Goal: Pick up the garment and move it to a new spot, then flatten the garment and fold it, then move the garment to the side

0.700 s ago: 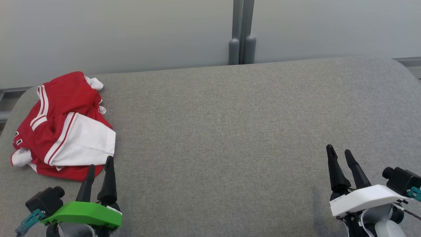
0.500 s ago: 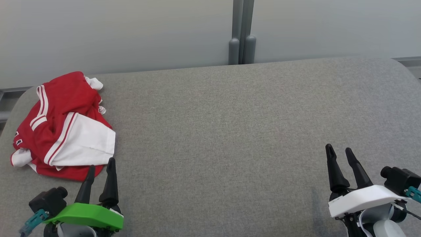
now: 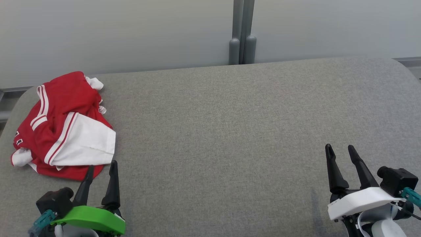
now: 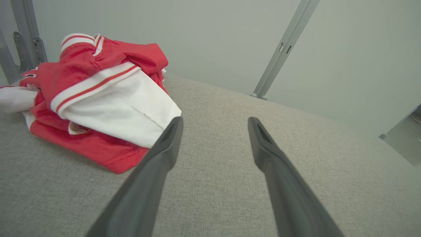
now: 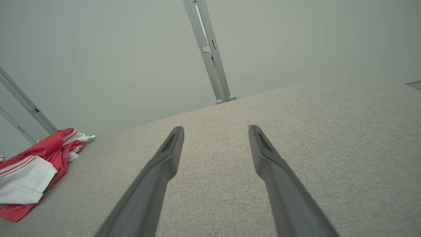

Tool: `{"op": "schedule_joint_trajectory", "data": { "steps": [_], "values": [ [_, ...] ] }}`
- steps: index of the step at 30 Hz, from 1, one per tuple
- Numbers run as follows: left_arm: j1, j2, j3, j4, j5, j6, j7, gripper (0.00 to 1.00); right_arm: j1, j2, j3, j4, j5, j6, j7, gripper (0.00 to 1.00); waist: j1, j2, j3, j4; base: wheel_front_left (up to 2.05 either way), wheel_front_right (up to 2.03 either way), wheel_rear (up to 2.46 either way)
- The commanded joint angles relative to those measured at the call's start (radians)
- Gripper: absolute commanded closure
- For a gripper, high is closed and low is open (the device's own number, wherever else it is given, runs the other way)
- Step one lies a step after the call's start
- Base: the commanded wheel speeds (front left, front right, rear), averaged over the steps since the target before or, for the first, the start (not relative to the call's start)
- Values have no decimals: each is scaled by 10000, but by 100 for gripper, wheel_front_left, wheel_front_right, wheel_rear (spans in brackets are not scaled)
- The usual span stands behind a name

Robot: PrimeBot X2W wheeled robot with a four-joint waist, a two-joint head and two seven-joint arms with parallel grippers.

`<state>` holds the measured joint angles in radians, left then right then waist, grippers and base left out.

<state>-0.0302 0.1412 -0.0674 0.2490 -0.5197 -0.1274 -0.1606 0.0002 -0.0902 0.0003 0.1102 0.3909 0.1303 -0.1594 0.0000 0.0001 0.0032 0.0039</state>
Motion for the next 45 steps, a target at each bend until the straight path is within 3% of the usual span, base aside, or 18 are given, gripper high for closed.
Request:
{"op": "schedule_joint_trajectory", "data": {
  "steps": [1,28,45],
  "values": [
    [70,119,-27,-51,281,-38,-92,0,41,-87,3,-126,-302,5,-95,0,0,-1,-2,1,0,0,0],
    [249,294,-266,8,2522,-40,-669,0,136,-253,-134,-151,-2325,5,-684,0,0,-1,-61,22,0,0,0],
    [138,235,-285,901,2708,-44,-990,0,270,-301,-312,60,-3352,6,-1003,0,0,-1,-84,13,0,0,0]
  ]
}}
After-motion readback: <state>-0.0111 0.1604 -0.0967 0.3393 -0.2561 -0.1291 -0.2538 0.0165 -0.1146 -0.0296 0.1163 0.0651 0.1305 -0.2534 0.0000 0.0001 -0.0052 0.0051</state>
